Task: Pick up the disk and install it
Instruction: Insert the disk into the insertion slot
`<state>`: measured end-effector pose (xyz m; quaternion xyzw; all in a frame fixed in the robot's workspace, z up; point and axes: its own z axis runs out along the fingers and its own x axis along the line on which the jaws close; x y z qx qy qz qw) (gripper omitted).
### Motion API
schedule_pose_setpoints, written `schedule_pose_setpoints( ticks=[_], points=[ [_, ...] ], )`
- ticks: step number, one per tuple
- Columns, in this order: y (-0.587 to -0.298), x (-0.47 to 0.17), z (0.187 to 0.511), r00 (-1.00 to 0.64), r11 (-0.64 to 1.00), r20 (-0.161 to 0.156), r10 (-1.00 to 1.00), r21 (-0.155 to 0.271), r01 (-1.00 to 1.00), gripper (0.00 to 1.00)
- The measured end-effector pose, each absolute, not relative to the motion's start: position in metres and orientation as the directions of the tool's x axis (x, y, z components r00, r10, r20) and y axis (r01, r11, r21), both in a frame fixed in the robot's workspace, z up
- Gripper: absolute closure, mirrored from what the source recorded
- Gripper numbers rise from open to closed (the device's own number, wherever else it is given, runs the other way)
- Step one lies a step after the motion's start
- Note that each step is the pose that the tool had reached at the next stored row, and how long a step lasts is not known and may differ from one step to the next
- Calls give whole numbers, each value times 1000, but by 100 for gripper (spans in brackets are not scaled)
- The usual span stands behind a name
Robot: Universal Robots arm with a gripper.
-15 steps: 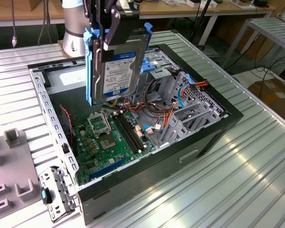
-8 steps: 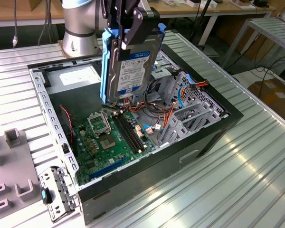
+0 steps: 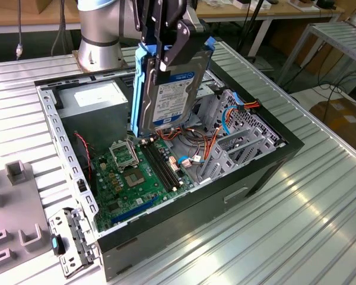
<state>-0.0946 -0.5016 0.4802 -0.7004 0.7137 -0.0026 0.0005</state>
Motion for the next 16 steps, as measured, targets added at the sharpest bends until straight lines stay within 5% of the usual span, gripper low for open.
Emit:
schedule_pose_setpoints(
  ticks=[16],
  points=[
    [-509, -31, 475, -19, 19, 3, -1000, -4, -1000, 63]
  ],
)
